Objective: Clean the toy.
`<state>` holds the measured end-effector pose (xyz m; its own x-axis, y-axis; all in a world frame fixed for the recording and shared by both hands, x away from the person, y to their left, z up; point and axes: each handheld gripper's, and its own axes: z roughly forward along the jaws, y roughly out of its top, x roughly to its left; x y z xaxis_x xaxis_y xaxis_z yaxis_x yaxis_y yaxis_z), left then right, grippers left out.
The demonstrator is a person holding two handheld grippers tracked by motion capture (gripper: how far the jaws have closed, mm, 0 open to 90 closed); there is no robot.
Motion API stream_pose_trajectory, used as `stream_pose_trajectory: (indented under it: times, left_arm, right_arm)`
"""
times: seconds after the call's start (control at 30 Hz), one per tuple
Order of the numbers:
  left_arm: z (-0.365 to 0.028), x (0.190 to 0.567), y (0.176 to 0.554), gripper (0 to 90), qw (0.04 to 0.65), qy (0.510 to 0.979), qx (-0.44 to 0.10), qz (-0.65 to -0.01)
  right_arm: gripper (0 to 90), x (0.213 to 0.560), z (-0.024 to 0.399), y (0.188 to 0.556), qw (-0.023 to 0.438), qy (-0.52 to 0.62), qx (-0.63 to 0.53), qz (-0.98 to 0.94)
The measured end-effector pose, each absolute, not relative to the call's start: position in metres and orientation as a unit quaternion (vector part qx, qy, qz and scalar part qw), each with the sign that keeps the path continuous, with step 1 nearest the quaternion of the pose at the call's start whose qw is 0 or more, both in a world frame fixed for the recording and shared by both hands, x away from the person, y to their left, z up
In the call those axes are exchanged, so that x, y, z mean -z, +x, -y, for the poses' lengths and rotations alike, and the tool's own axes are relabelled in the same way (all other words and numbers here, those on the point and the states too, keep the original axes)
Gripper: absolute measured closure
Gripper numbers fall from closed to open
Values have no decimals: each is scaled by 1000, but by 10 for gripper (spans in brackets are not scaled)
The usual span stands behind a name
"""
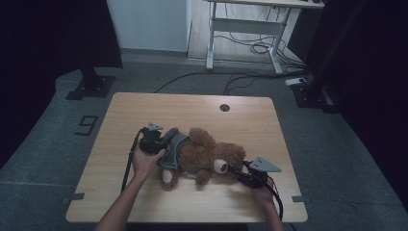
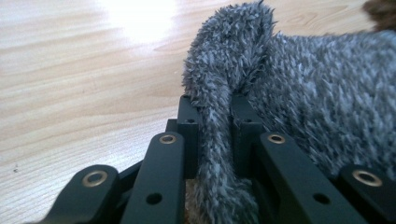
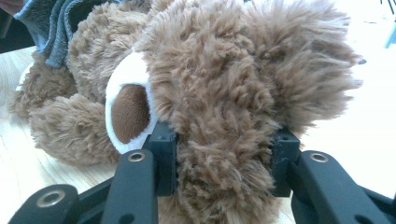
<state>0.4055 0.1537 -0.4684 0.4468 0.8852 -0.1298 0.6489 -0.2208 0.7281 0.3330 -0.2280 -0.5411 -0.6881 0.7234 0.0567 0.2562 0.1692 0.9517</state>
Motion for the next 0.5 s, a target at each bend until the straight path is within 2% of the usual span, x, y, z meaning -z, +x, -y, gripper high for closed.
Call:
stream_pose_trajectory:
  times: [0.13,0.23,0.43,0.5]
  left_arm:
    - [-139,448,398,779,395,769,-169,-474]
    - [-114,436,394,779,406,780,-169,-445]
    - [-60,436,398,778,412,799,-147,-412]
    - [-49,439,401,777,400,805,-157,-409]
  right_arm:
    - [562,542,229,334,206,338,-555,-732]
    - [563,542,229,335,205,340,-555,-731]
    - [563,541,229,334,207,338,-553,-732]
    - [562,542,229,334,206,339,-554,-732]
